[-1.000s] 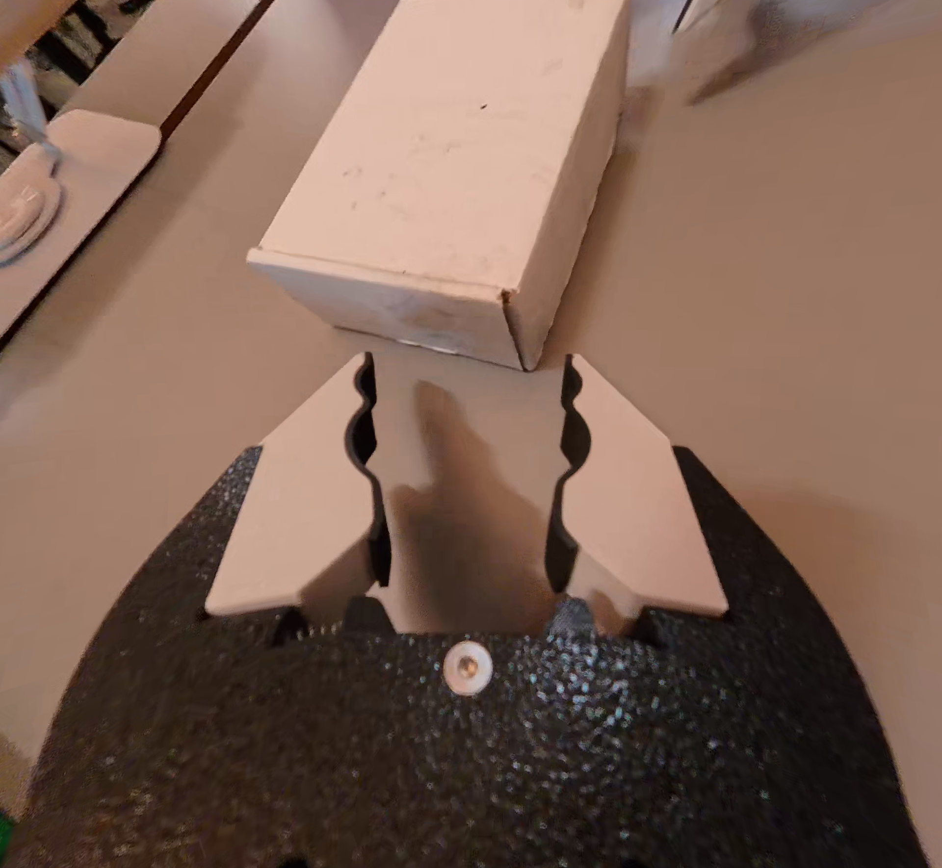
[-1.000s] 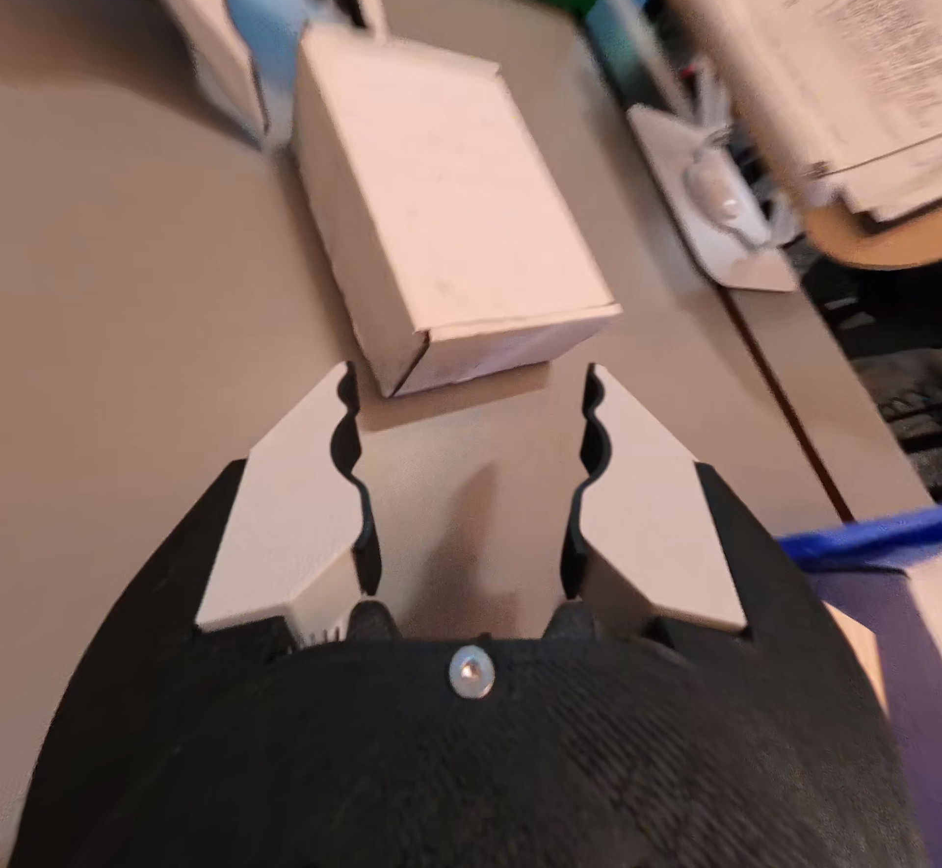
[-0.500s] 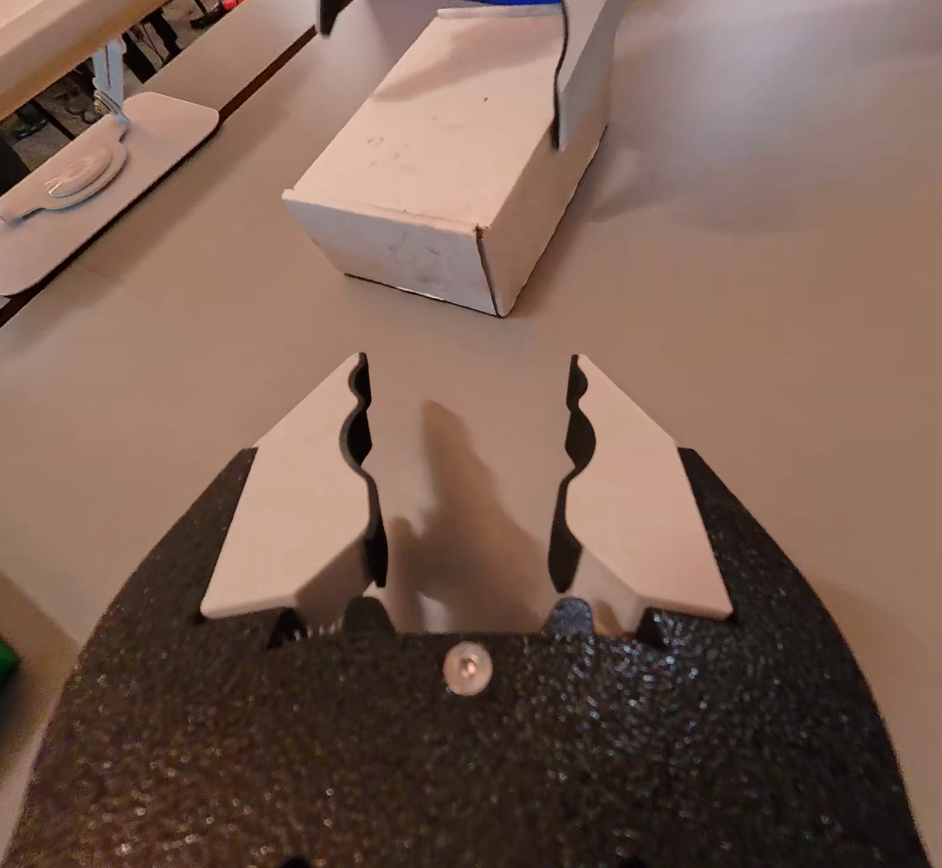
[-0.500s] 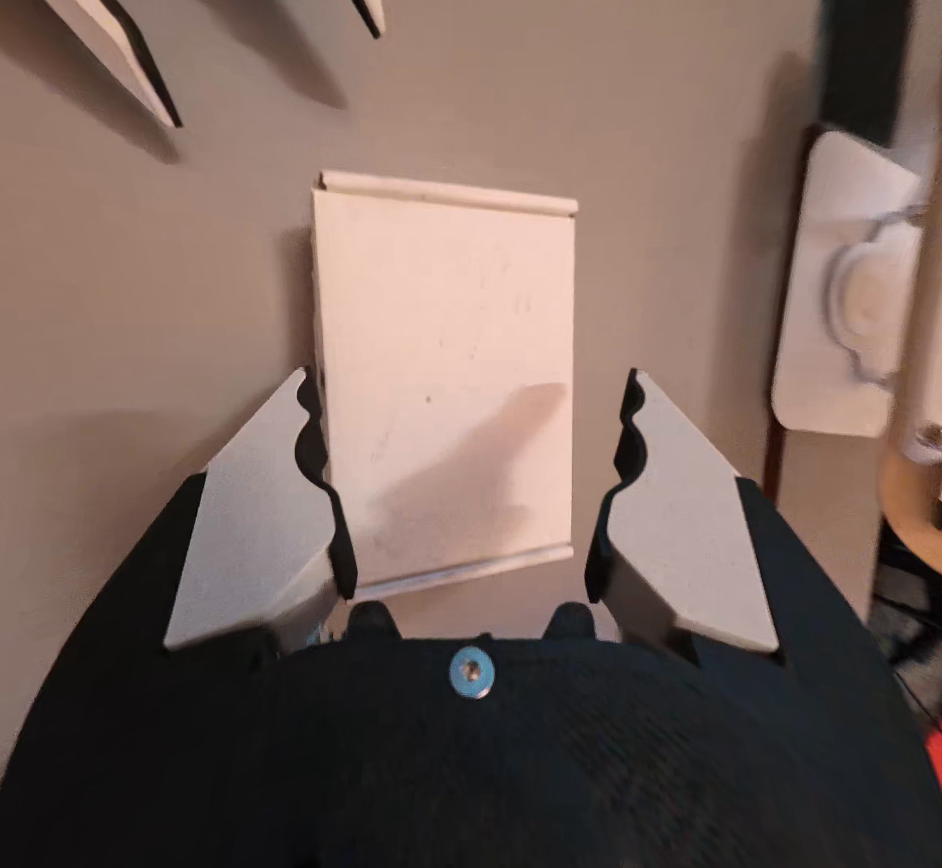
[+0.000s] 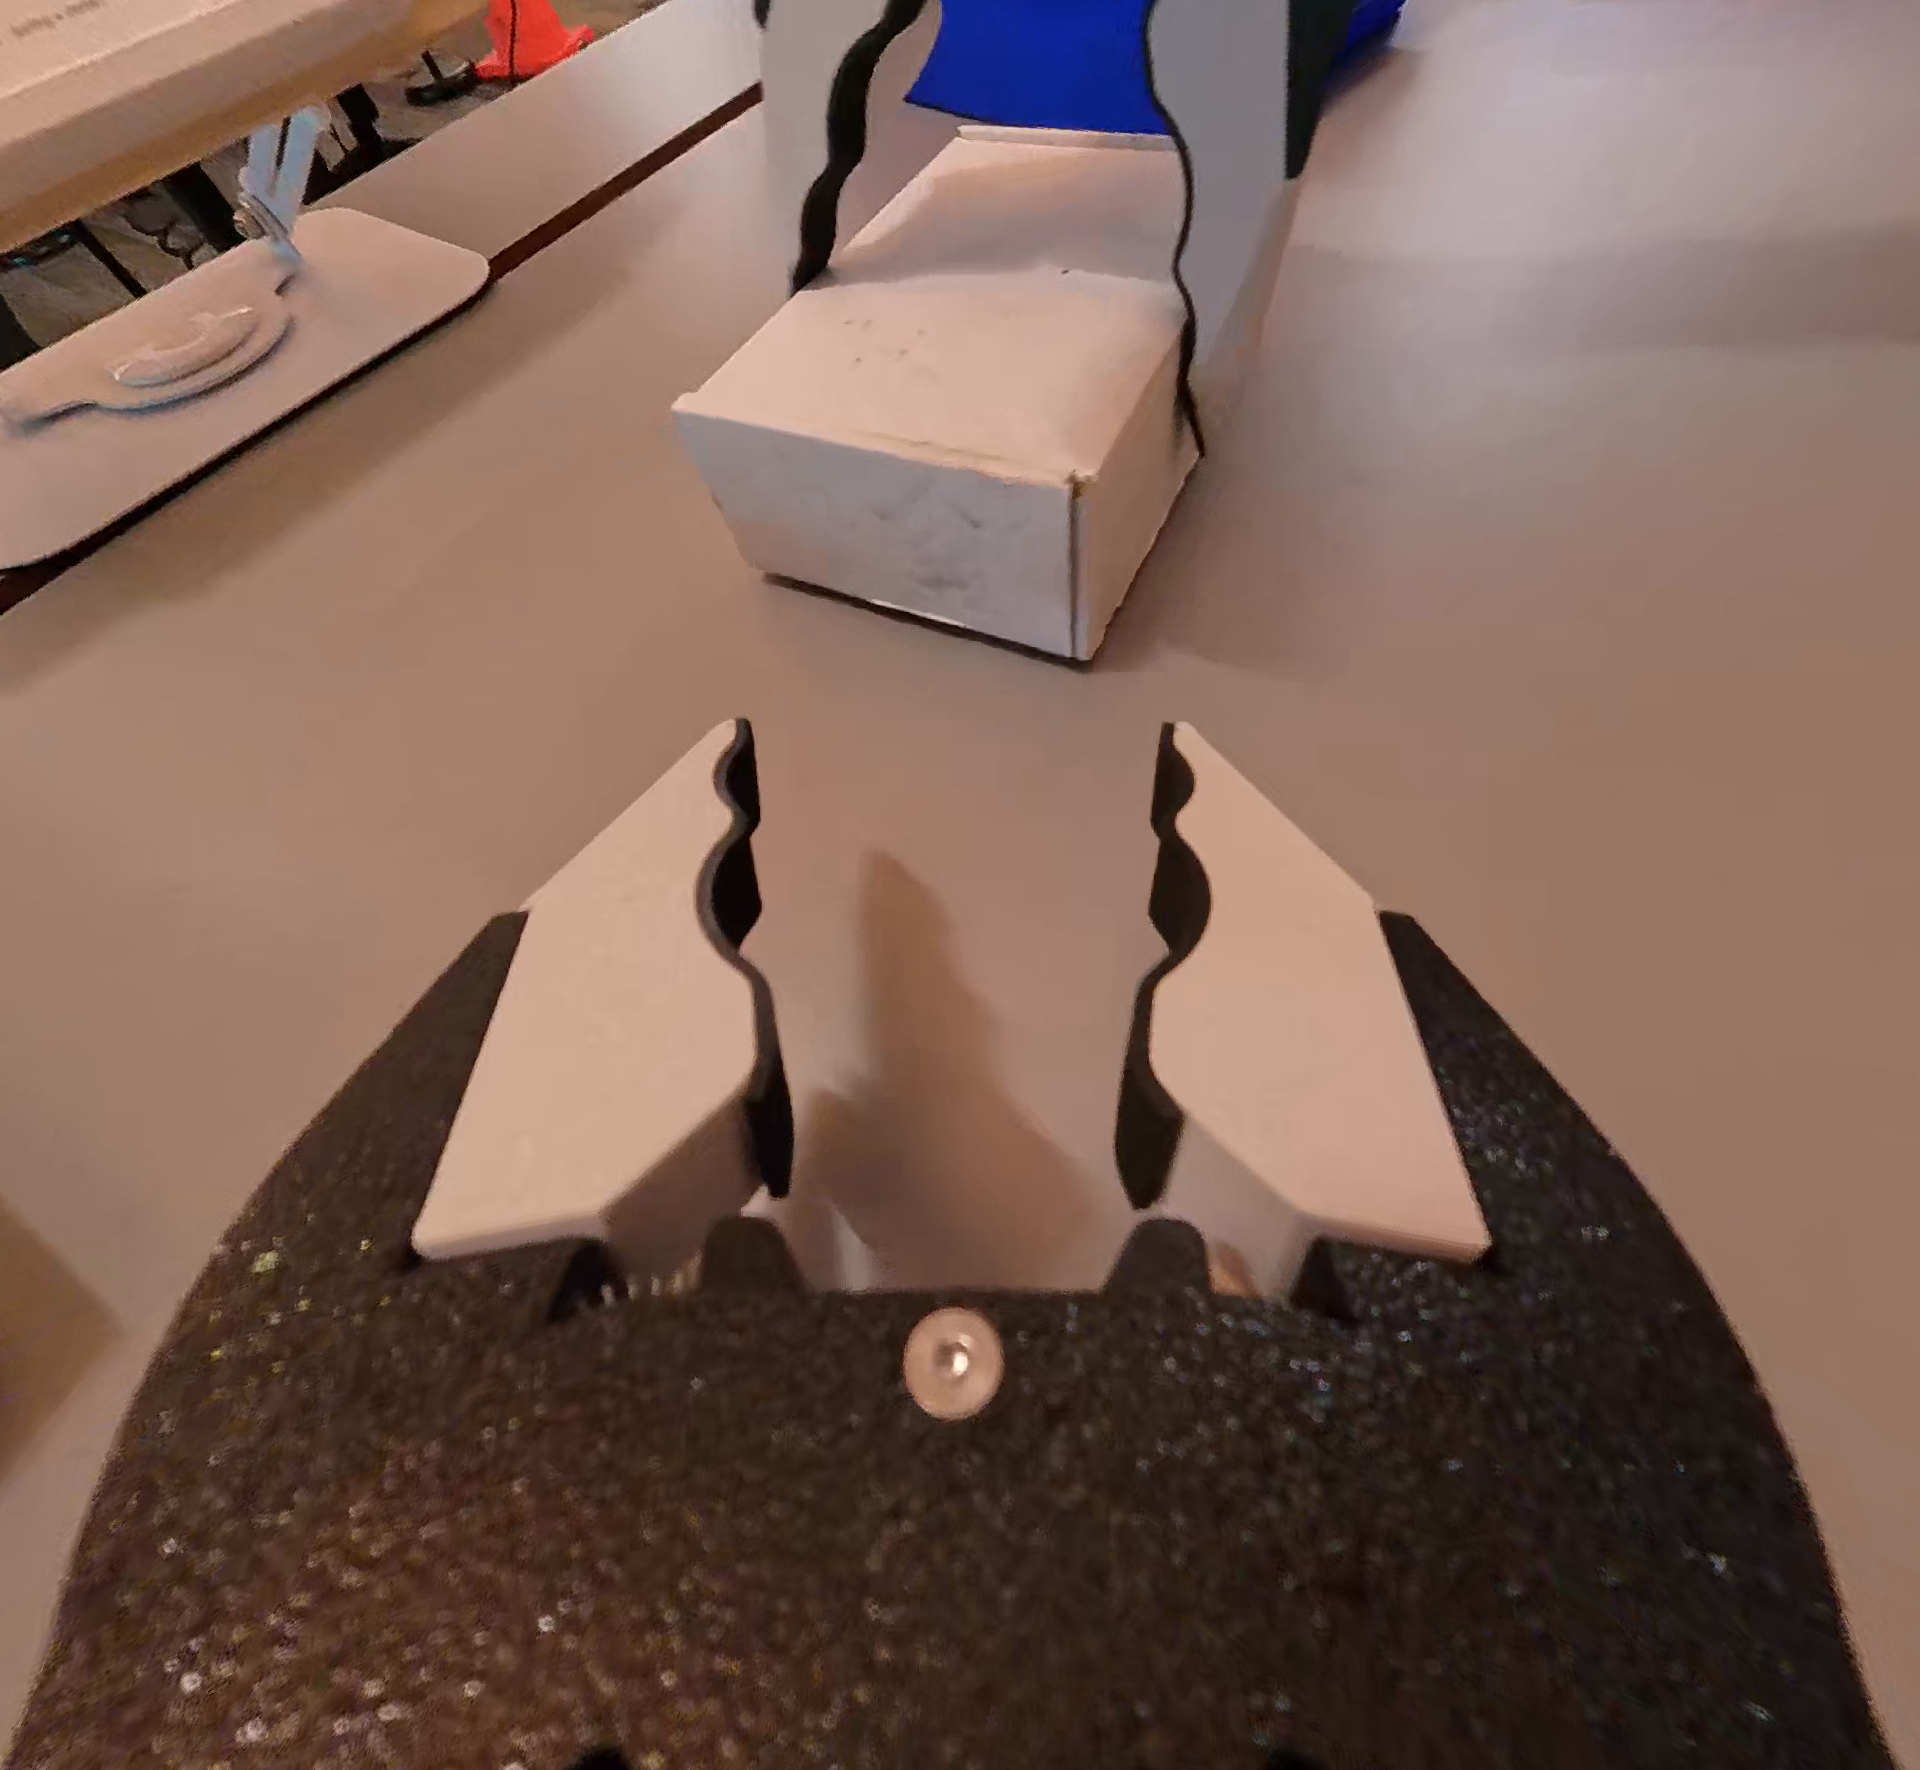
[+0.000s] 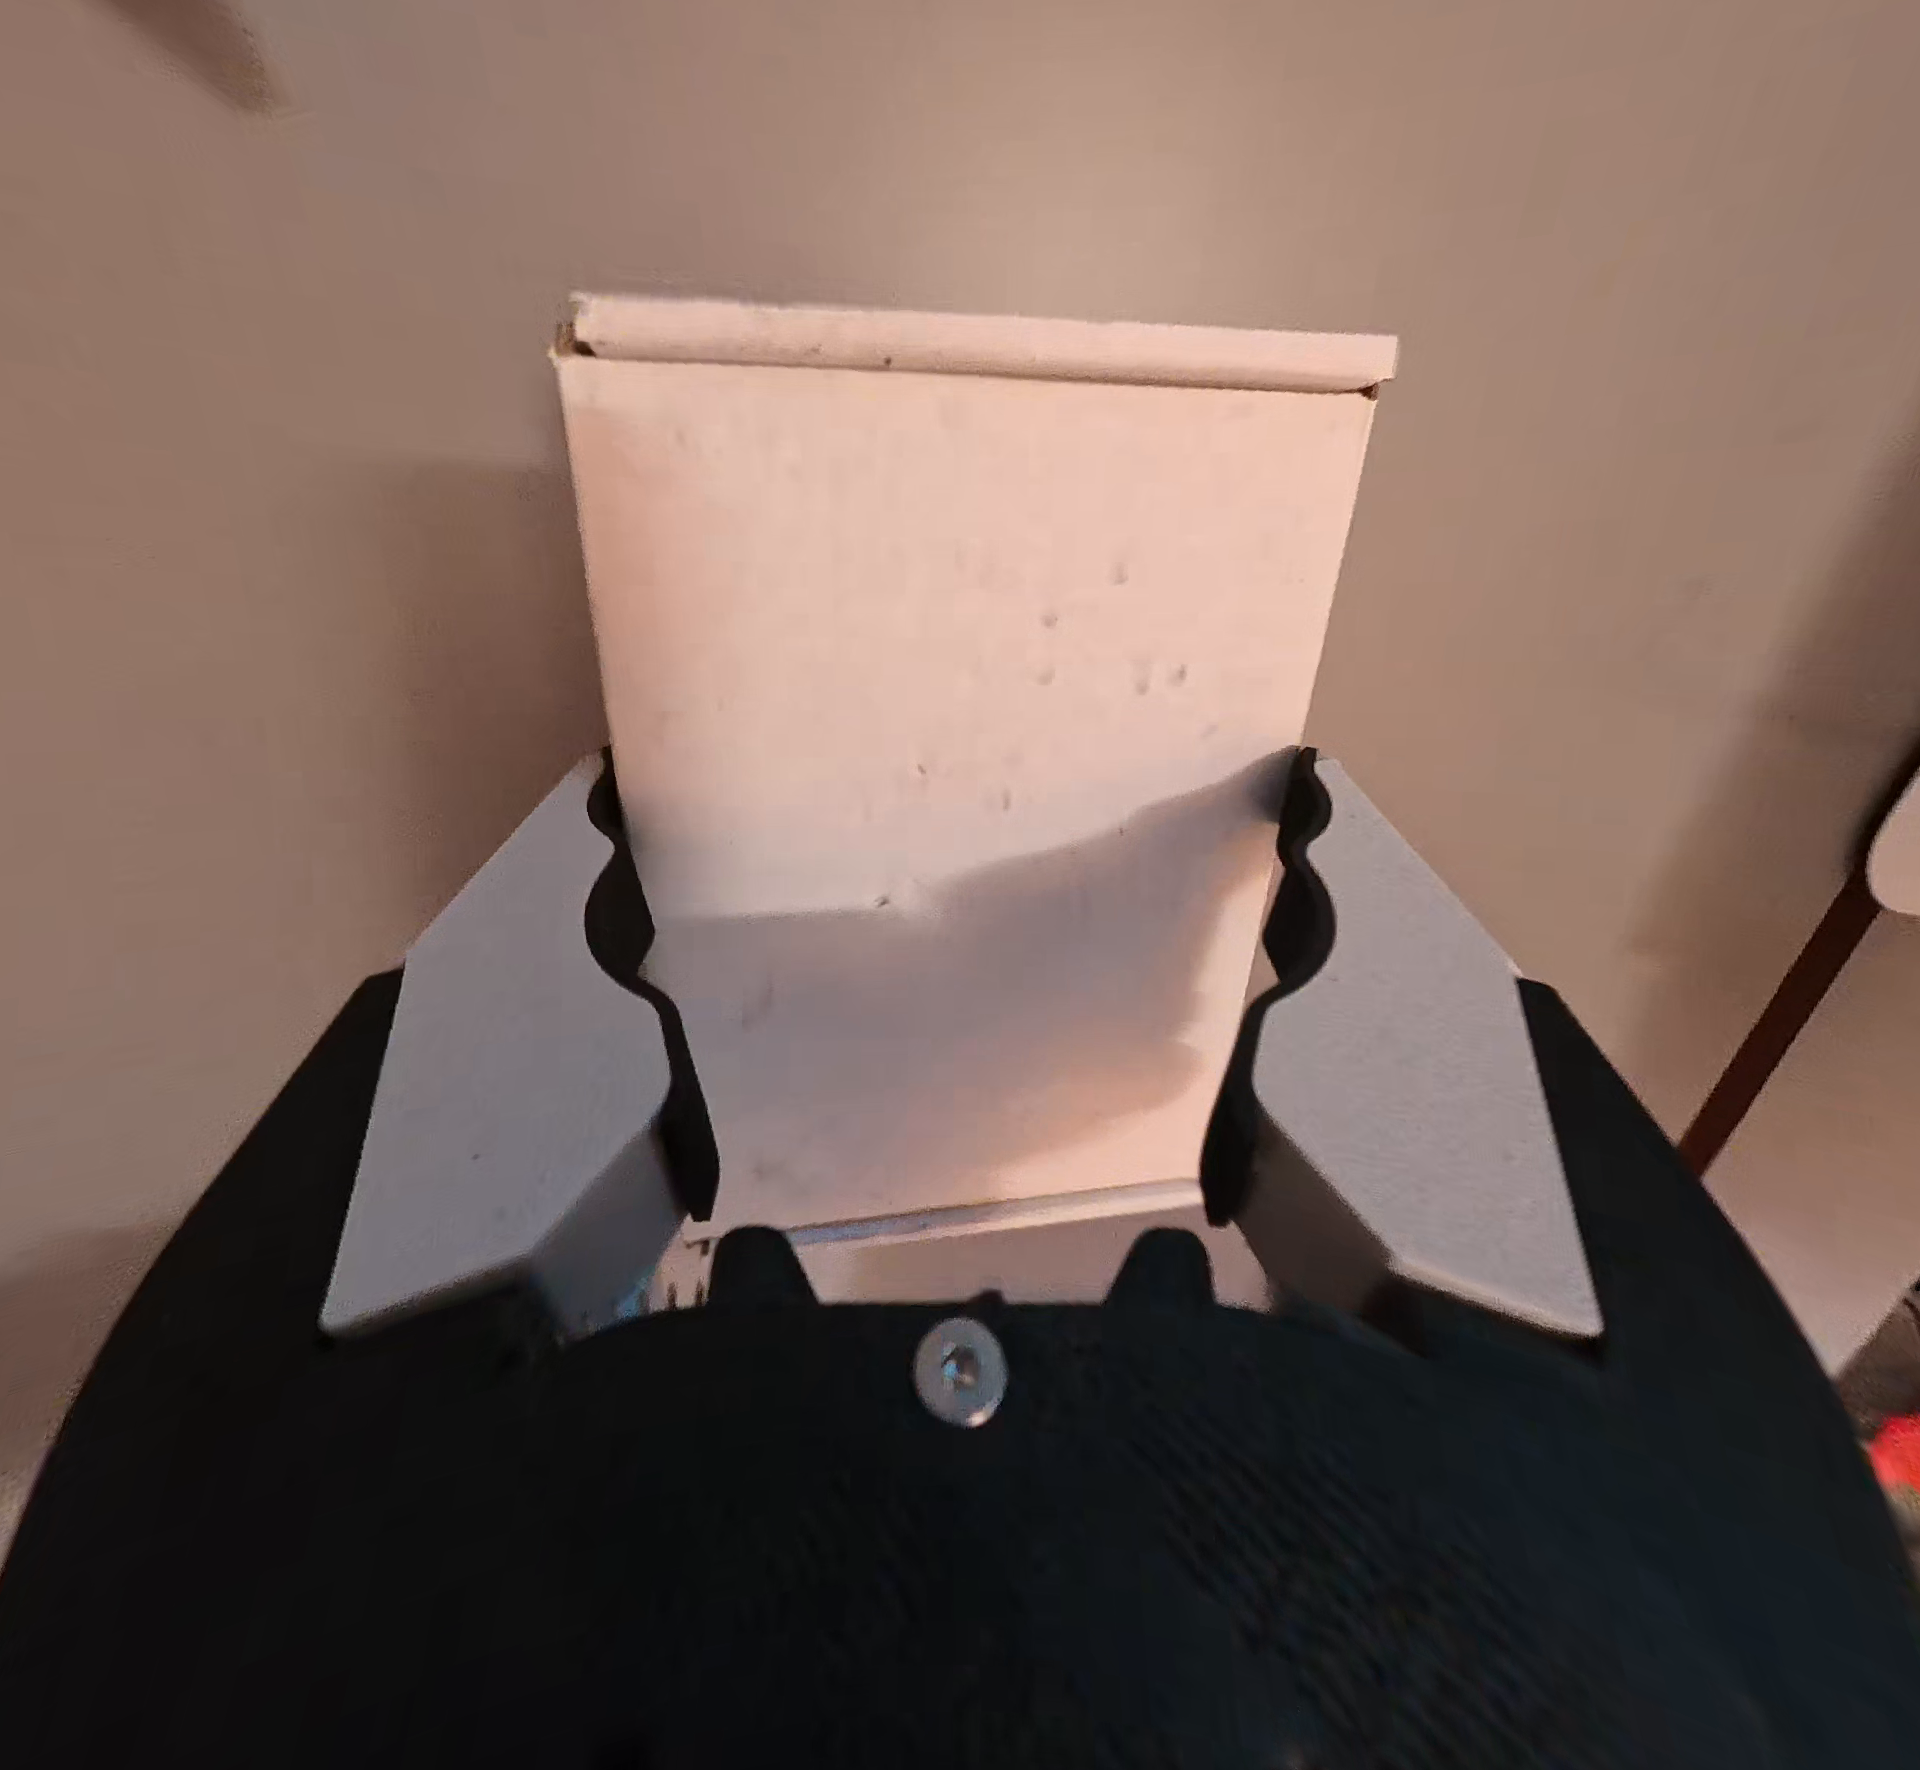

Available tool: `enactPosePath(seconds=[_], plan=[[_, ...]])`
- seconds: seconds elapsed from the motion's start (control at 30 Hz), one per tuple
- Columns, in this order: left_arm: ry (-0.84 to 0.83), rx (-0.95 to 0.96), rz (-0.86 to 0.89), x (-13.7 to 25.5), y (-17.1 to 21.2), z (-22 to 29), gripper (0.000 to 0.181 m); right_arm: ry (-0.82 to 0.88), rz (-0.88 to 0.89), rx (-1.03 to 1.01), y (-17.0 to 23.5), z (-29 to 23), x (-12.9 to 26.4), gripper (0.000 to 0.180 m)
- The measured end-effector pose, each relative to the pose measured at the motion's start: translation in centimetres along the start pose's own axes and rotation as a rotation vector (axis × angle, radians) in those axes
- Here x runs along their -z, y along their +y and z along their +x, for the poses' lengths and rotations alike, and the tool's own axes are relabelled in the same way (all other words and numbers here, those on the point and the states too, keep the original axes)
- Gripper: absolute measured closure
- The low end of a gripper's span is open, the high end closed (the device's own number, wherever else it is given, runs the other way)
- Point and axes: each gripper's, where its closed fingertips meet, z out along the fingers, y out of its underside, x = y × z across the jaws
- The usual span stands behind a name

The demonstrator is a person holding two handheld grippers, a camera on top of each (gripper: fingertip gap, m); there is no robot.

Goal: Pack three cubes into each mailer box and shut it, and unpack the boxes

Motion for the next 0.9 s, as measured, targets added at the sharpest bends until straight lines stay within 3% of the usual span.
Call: enactPosePath(seconds=[0.1,0.23,0.37,0.47,0.67,0.9], plan=[[0.0,0.01,0.031,0.3,-0.4,-0.1,0.115,0.065,0.0,0.032,0.6,0.2,2.3,0.058],[-0.011,-0.022,0.022,0.2,-0.3,0.1,0.115,0.195,0.06,0.015,3.2,2.1,9.7,0.057],[-0.01,-0.092,-0.02,-0.2,0.3,0.8,0.116,0.344,-0.024,-0.063,11.3,5.7,17.2,0.057],[-0.017,-0.135,-0.051,-0.5,0.7,1.1,0.116,0.416,-0.121,-0.107,18.8,8.8,19.7,0.057],[0.006,-0.162,-0.075,-0.7,1.0,1.7,0.119,0.398,-0.181,-0.195,28.0,12.6,17.0,0.057],[0.02,-0.128,-0.102,-0.9,1.3,1.5,0.119,0.345,-0.117,-0.243,30.9,15.9,13.4,0.057]])
